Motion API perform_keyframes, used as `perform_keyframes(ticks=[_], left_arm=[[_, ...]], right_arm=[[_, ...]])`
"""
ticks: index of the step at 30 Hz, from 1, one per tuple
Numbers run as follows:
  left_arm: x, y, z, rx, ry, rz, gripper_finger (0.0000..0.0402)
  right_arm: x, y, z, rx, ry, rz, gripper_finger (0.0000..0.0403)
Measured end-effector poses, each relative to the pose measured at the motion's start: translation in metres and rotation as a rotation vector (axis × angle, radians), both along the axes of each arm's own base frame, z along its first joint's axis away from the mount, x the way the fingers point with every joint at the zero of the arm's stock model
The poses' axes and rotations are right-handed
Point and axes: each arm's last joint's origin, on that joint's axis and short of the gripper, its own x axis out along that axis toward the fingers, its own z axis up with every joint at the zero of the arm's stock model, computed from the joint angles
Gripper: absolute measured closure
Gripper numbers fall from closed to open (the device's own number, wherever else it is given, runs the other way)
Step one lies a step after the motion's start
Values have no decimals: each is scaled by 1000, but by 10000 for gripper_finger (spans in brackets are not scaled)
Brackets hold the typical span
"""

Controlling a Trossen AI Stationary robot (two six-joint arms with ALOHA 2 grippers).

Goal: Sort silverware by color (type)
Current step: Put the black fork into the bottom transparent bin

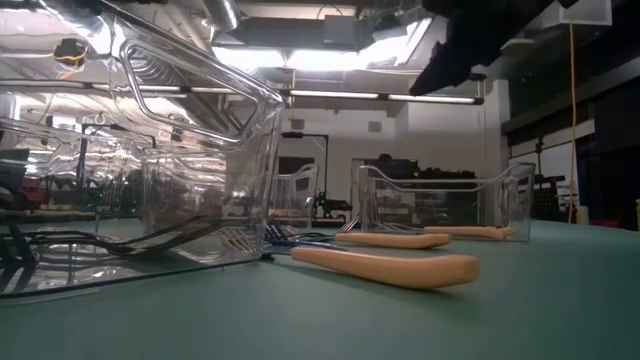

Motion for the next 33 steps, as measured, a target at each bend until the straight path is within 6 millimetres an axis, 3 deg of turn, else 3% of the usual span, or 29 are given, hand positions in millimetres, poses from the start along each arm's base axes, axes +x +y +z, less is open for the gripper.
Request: perform_keyframes(ticks=[6, 19, 33], left_arm=[[-11, -12, -16, 37, 44, -26, 391], [-16, -9, -91, 38, 34, -33, 392], [-27, -2, -129, 44, 42, -34, 382]], right_arm=[[17, 2, -13, 15, -1, 18, 267], [45, 4, -42, 13, 22, 19, 267], [72, 9, -62, 65, -66, 78, 267]])
